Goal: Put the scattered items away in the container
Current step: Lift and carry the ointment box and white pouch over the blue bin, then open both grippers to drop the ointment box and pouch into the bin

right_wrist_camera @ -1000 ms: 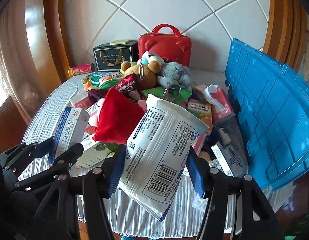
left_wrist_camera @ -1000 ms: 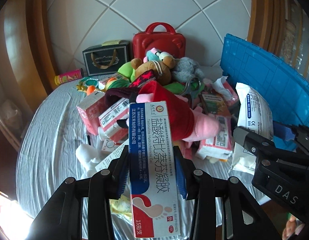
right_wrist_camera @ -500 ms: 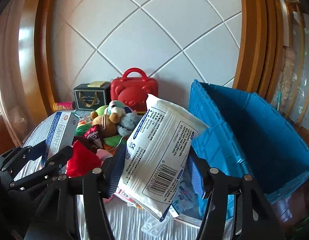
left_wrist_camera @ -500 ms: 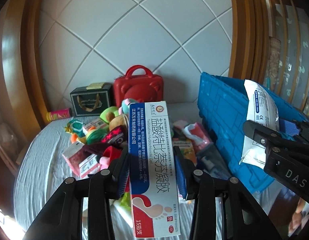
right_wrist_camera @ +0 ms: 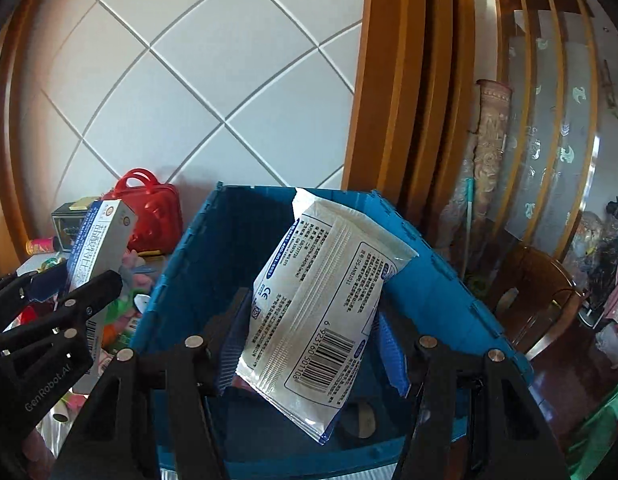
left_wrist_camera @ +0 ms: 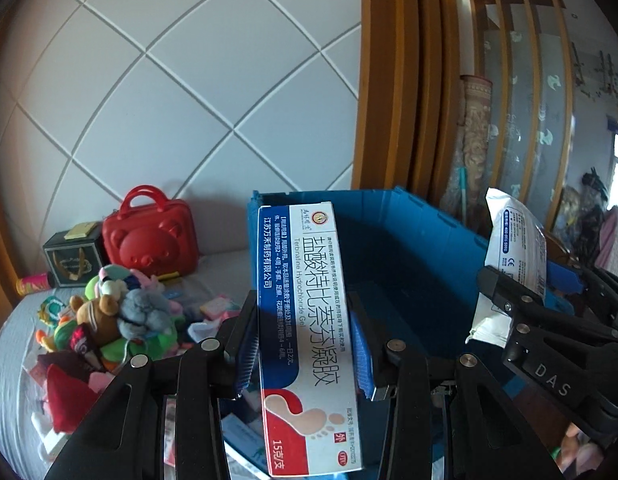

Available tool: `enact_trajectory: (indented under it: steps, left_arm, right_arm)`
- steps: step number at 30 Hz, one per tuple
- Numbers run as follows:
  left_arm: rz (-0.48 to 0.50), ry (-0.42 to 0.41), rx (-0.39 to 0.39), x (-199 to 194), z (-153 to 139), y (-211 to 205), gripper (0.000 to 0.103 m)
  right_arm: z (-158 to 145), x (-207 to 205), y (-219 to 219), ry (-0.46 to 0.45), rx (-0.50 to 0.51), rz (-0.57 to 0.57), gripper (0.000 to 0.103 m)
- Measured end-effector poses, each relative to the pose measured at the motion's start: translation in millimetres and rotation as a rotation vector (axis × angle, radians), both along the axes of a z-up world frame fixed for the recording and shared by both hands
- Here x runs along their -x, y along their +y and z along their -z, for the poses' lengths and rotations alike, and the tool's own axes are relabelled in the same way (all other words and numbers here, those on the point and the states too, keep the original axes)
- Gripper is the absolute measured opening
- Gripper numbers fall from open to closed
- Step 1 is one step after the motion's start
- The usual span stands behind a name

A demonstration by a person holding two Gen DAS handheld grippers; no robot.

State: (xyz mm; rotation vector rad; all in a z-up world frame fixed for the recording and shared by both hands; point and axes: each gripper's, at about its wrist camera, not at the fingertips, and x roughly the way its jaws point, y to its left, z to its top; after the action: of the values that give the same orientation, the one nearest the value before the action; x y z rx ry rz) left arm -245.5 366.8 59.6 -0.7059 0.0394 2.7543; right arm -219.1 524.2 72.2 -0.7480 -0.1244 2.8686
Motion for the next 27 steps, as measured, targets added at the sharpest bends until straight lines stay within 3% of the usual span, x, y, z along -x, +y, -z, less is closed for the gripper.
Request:
enact_trajectory:
  steps: [8, 12, 16, 22, 27]
  left_arm:
    - [0.057, -0.185, 0.136, 33, 32, 91, 0.04]
    - [0.073, -0.27, 0.191, 42, 53, 114, 0.04]
    - [0.084, -0.348, 0.197, 50, 69, 125, 0.04]
    - [0.093, -0.35, 0.209, 46, 76, 141, 0.041]
    - [0.096, -0.326, 0.213, 43, 73, 147, 0.05]
  right_arm:
    - [41, 40, 63, -0.218, -0.038, 0.007, 0.058]
    - [59, 47, 78, -0.269, -0.034, 0.022, 0.058]
    - [68, 50, 92, -0.305, -0.037, 0.047, 0.058]
    - [68, 49, 110, -0.313, -0.045, 0.065, 0.058]
    - [66, 51, 115, -0.307, -0.05, 0.06, 0.058]
